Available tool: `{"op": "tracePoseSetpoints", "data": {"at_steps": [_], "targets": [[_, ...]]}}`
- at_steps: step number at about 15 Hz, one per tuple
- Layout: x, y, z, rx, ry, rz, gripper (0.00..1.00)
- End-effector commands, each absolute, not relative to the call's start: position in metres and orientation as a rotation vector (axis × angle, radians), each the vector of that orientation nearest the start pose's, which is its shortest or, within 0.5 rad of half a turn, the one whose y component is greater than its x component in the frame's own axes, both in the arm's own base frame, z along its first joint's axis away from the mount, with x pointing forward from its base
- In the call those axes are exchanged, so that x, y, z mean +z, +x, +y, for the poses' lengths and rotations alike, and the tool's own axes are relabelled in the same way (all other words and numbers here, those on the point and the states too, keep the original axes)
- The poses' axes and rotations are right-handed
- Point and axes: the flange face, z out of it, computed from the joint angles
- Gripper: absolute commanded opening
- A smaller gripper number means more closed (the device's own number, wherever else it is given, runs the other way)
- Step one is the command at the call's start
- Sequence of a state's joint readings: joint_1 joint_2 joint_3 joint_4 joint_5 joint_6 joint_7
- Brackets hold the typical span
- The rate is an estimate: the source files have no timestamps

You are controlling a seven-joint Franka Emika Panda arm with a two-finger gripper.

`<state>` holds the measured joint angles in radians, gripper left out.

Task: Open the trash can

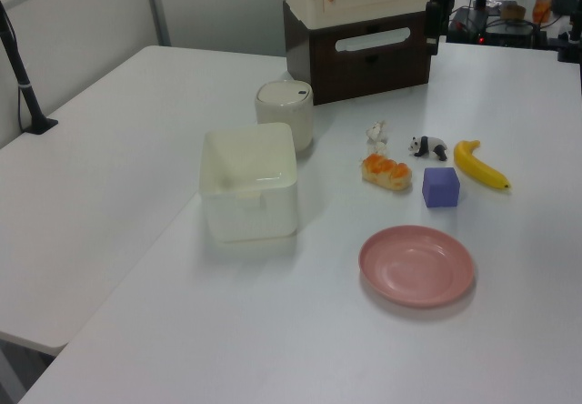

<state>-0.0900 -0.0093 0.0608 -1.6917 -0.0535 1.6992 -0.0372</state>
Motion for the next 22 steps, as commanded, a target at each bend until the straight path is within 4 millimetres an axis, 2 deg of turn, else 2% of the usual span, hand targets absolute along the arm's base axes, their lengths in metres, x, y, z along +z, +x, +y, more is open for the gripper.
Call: {"op": "tracePoseSetpoints", "data": {"at_steps": [1,10,11,14,16,18,19,22], "targets": [[0.5862,0.5603,-0.027,0.009,-3.188,-0.039,1.0],[0.5853,0.5608,-0.0245,0.011,-3.188,-0.054,1.0],[0.5853,0.5608,-0.0245,0.011,-3.188,-0.059,0.95],[0.5823,0.561,-0.022,0.021,-3.187,-0.078,0.62],[0.5824,0.5611,-0.0219,0.019,-3.187,-0.081,0.31],[0.5824,0.5612,-0.0211,0.019,-3.187,-0.083,0.04],[0.5824,0.5612,-0.0211,0.019,-3.187,-0.083,0.0],[0.5818,0.5613,-0.0202,0.019,-3.187,-0.086,0.0]]}}
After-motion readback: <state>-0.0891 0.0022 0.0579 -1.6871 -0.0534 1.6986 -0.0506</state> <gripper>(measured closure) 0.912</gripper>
